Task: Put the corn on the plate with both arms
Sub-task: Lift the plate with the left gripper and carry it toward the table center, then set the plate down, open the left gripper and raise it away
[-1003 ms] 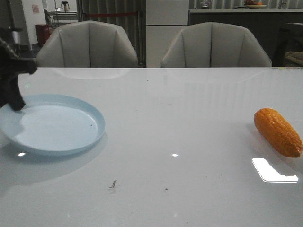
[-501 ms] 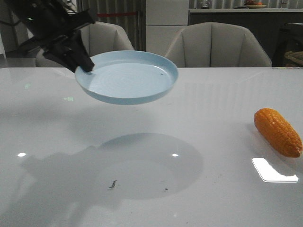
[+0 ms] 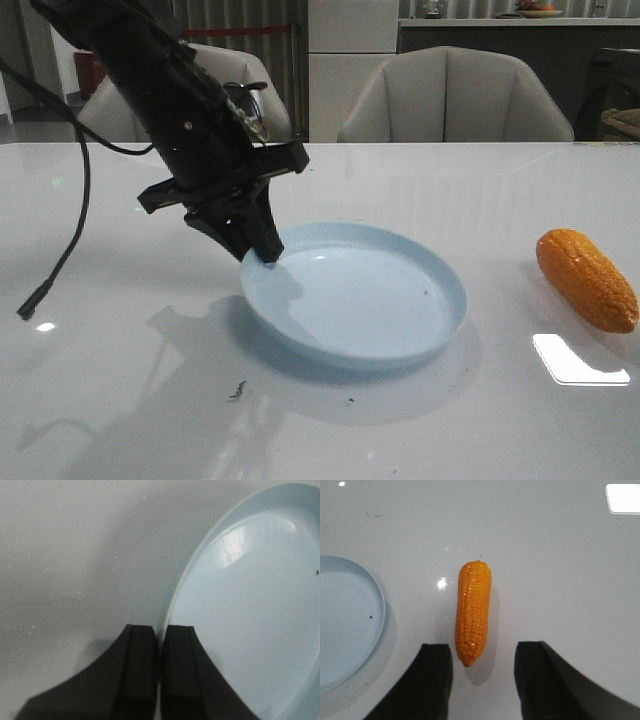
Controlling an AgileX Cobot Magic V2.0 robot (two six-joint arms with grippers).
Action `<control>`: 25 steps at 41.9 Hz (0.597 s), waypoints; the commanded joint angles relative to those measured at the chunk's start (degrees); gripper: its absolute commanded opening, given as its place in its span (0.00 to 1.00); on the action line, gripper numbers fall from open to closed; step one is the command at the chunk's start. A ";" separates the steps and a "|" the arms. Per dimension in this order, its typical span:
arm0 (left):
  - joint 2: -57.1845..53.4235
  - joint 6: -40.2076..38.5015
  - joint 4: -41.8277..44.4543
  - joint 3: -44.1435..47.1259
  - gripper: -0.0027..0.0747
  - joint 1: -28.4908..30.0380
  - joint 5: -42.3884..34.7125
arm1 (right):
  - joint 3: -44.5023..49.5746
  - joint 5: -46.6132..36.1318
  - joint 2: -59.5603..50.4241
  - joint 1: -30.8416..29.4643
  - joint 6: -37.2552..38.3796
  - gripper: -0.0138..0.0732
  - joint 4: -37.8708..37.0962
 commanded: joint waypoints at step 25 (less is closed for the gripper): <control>-8.46 1.34 6.36 -19.29 0.66 1.53 3.07 | -1.86 -3.07 -0.47 -0.04 0.10 0.63 0.31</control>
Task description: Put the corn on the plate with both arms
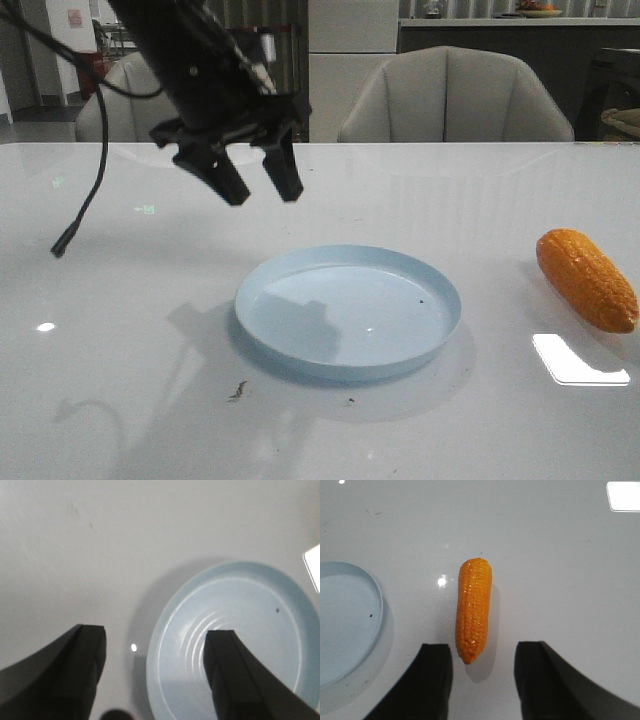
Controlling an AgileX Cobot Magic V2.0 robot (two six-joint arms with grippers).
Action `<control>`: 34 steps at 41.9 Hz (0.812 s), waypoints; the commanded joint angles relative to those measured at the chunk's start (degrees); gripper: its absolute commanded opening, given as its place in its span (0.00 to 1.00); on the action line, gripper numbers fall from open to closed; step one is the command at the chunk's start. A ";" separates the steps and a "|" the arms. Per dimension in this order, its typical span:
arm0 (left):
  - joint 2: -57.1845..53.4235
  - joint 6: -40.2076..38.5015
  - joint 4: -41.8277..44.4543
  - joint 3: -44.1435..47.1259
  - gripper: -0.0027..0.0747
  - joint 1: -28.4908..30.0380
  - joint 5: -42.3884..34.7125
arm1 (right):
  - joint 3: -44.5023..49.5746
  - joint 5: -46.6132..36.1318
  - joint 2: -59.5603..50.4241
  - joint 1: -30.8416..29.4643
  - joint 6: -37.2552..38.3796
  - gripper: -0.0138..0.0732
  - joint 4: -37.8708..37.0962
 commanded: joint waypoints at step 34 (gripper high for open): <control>-49.93 5.58 4.91 36.67 0.66 19.84 -29.88 | -1.86 0.50 -0.47 -0.04 0.10 0.63 0.31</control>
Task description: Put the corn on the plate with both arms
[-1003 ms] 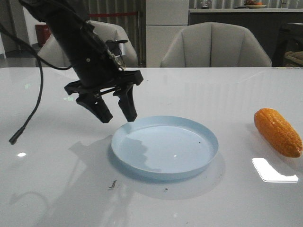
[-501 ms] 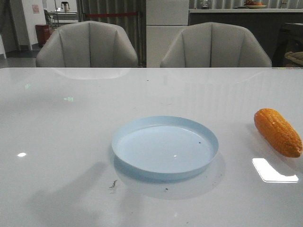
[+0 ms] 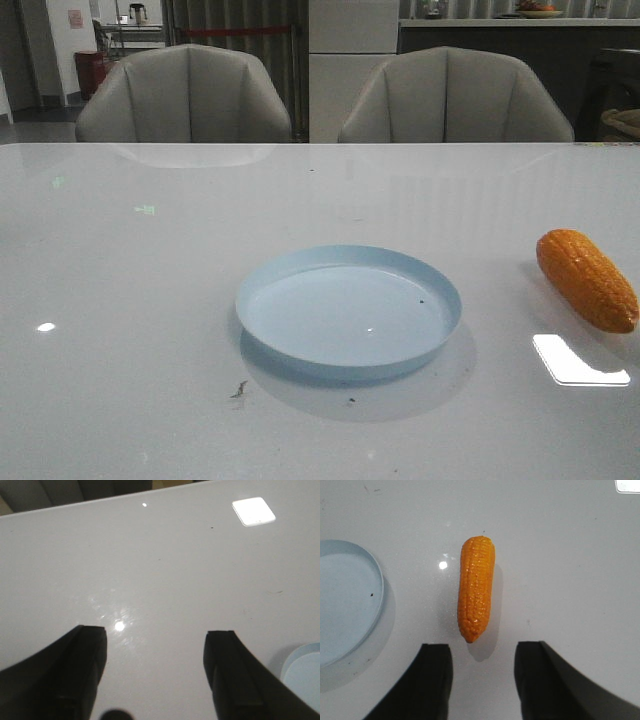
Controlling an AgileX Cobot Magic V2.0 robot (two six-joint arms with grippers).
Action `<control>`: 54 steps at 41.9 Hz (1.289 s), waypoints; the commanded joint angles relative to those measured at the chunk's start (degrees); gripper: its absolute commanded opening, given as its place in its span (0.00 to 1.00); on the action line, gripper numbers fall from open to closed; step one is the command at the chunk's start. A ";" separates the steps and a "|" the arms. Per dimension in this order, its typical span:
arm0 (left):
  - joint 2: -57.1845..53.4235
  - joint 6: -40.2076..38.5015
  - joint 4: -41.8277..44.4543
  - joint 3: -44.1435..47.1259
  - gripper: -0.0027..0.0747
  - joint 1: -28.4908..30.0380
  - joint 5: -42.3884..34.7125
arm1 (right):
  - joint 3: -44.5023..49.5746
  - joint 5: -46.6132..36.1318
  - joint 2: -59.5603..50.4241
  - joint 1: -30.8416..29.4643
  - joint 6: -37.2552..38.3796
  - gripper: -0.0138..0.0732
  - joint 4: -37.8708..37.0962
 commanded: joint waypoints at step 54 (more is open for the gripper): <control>-34.22 0.33 -1.08 47.51 0.66 1.92 -32.81 | -27.62 -4.90 35.37 0.02 0.10 0.81 0.17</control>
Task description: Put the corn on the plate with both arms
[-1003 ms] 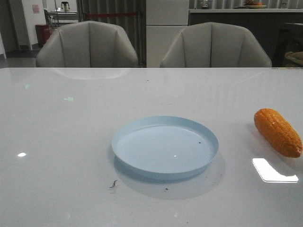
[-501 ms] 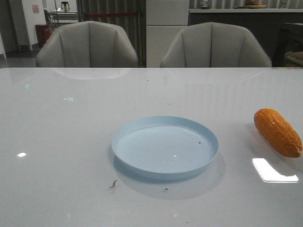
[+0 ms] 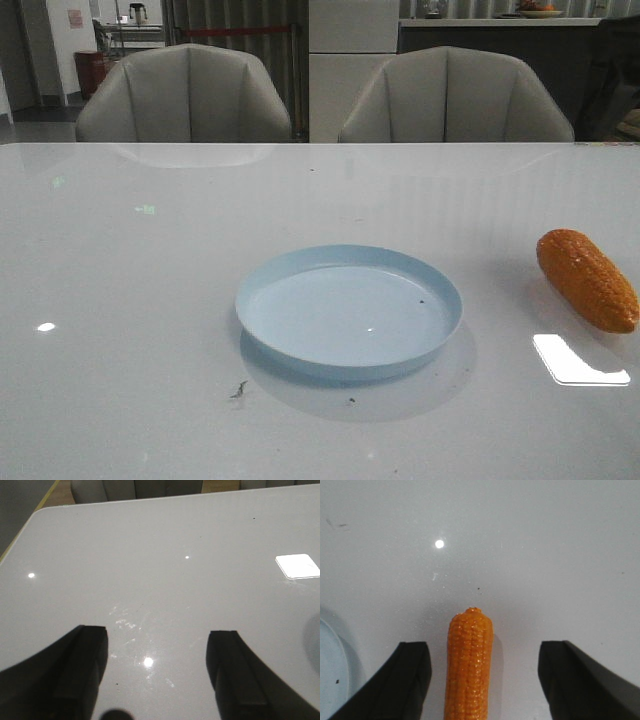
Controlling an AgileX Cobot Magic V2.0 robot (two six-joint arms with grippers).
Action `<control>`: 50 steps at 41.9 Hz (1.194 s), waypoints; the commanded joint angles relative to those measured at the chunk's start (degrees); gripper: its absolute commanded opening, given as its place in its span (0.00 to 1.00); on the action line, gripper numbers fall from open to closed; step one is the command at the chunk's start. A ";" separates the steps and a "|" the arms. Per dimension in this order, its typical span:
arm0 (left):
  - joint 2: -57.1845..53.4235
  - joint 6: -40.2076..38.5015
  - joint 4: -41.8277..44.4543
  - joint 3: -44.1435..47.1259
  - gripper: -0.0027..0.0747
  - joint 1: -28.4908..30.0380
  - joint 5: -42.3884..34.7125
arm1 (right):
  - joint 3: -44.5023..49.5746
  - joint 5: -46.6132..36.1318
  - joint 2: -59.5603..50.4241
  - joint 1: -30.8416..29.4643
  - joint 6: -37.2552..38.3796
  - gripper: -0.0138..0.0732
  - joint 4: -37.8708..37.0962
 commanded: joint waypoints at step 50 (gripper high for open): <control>-0.33 -0.07 -0.83 -1.67 0.66 0.15 -5.00 | -4.27 1.51 17.47 3.12 -2.04 0.49 7.23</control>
